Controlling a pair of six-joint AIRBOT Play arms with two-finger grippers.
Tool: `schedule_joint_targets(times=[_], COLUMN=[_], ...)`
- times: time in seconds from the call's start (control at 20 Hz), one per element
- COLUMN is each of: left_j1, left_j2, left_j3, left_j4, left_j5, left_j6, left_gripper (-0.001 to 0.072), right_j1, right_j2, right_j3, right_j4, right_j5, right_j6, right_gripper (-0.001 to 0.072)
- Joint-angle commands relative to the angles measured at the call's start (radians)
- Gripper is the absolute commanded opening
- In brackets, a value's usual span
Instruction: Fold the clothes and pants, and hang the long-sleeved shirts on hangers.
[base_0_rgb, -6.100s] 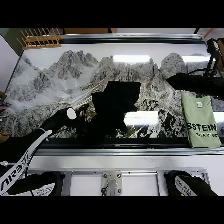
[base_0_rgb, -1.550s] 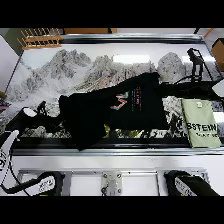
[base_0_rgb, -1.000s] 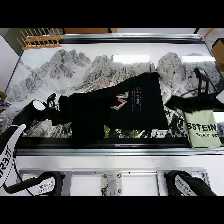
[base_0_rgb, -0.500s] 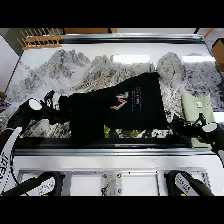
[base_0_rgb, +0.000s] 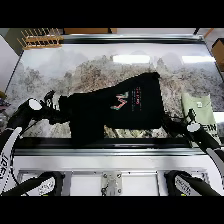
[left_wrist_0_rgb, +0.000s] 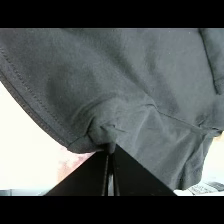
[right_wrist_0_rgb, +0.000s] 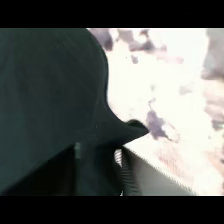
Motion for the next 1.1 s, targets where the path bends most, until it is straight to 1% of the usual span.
schedule_joint_targets(times=[0.0, 0.05, 0.1, 0.2, 0.35, 0.45, 0.55, 0.7, 0.85, 1.05], left_j1=[0.0, 0.0, 0.003, 0.024, 0.069, 0.091, 0.095, 0.085, 0.088, 0.088], left_j2=[0.001, 0.002, 0.003, 0.023, 0.134, 0.232, 0.335, 0.488, 0.624, 0.734], left_j3=[0.001, 0.002, 0.006, 0.06, 0.265, 0.448, 0.614, 0.782, 0.879, 0.945], left_j4=[0.001, 0.0, 0.002, 0.002, 0.0, -0.002, -0.001, -0.002, 0.0, 0.0], left_j5=[0.0, 0.0, -0.005, -0.043, -0.137, -0.207, -0.231, -0.212, -0.205, -0.205], left_j6=[-0.001, -0.002, -0.002, -0.002, -0.002, -0.003, -0.006, -0.017, -0.065, -0.135], left_gripper=[0.0006, 0.0006, 0.0006, 0.0006, 0.0006, 0.0006, 0.0006, 0.0006, 0.0006, 0.0006], right_j1=[0.032, 0.027, 0.017, -0.016, -0.076, -0.103, -0.112, -0.112, -0.112, -0.112], right_j2=[-0.005, -0.005, -0.003, 0.019, 0.081, 0.125, 0.166, 0.24, 0.343, 0.46], right_j3=[0.007, 0.021, 0.047, 0.153, 0.46, 0.729, 0.951, 1.168, 1.246, 1.246], right_j4=[0.017, 0.014, 0.006, -0.065, -0.237, -0.307, -0.324, -0.323, -0.336, -0.388], right_j5=[-0.037, -0.018, 0.014, 0.106, 0.276, 0.372, 0.399, 0.398, 0.397, 0.409], right_j6=[-0.108, -0.163, -0.211, -0.254, -0.261, -0.261, -0.261, -0.261, -0.261, -0.238], right_gripper=[0.0028, 0.001, 0.001, 0.0009, 0.0009, 0.0009, 0.0009, 0.0009, 0.0009, 0.0009])
